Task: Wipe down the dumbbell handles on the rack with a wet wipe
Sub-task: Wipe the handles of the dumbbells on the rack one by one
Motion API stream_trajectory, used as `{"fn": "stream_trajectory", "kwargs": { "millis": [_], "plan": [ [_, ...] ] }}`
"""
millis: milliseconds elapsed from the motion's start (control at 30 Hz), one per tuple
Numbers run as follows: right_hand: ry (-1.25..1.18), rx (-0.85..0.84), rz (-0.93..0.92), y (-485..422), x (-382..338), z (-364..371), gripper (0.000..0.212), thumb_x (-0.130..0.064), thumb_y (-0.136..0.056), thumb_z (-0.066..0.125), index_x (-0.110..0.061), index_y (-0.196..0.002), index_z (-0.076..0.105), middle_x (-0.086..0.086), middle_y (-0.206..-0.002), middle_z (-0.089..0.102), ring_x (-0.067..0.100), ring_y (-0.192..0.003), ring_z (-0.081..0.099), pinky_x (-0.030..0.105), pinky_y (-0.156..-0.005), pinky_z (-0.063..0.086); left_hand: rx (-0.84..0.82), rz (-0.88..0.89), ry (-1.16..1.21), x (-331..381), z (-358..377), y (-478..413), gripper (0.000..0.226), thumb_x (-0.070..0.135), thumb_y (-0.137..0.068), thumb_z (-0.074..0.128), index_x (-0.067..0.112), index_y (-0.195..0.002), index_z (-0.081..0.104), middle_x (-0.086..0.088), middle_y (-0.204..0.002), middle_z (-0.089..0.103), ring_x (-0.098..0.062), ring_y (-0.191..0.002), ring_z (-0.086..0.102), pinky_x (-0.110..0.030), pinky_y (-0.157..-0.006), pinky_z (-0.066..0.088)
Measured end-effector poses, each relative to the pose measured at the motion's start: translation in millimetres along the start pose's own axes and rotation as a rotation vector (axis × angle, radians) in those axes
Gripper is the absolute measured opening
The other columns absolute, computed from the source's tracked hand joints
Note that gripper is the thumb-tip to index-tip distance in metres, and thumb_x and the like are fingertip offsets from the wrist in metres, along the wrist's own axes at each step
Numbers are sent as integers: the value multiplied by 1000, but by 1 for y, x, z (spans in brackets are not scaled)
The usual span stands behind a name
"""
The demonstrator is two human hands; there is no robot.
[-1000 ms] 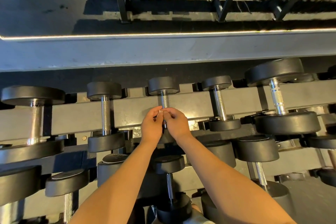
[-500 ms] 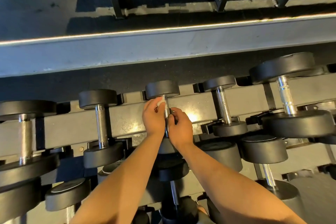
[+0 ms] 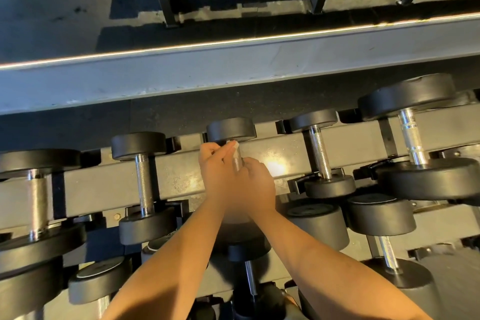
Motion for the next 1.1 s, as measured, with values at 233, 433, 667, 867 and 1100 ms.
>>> {"fn": "stream_trajectory", "kwargs": {
  "millis": [233,433,667,867,1100],
  "plan": [
    [-4,10,23,2,-1,0,26,-24,-103,49,-27,-126,59,-7,-114,61,10,-101,58,29,-90,50,-176,73,-112,0,5,8,24,13,-101,61,17,-122,71,12,-117,55,-4,-108,56,-10,-95,44],
    [-33,10,29,3,-3,-2,25,-21,-103,49,-25,-125,60,-7,-110,59,8,-97,58,23,-84,46,-216,86,-126,5,-4,-2,23,14,-101,60,16,-120,72,13,-110,56,3,-104,58,-8,-92,44],
    [-25,13,25,2,-3,-3,27,-21,-102,49,-25,-126,60,-7,-111,59,8,-98,58,23,-85,47,-170,49,-88,4,-1,3,23,15,-101,60,21,-120,71,8,-119,60,3,-104,58,-2,-89,40],
    [-11,13,27,4,-6,-3,27,-20,-103,48,-25,-127,59,-6,-112,59,10,-99,58,27,-87,50,-220,93,-178,-7,-10,19,25,15,-100,62,17,-123,72,1,-116,61,-1,-103,58,-2,-93,38],
    [-5,13,25,2,-5,-3,27,-19,-102,49,-22,-127,59,-5,-111,59,10,-97,58,26,-86,49,-26,-152,22,-4,-1,0,24,14,-100,62,19,-120,73,12,-113,69,-2,-106,64,-2,-92,41]
  ]
}}
Point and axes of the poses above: each hand's wrist, its own y-axis away from the middle knuckle, its own z-axis out of the palm, x = y × z, the point moved 4 cm from there along -y, towards the middle knuckle
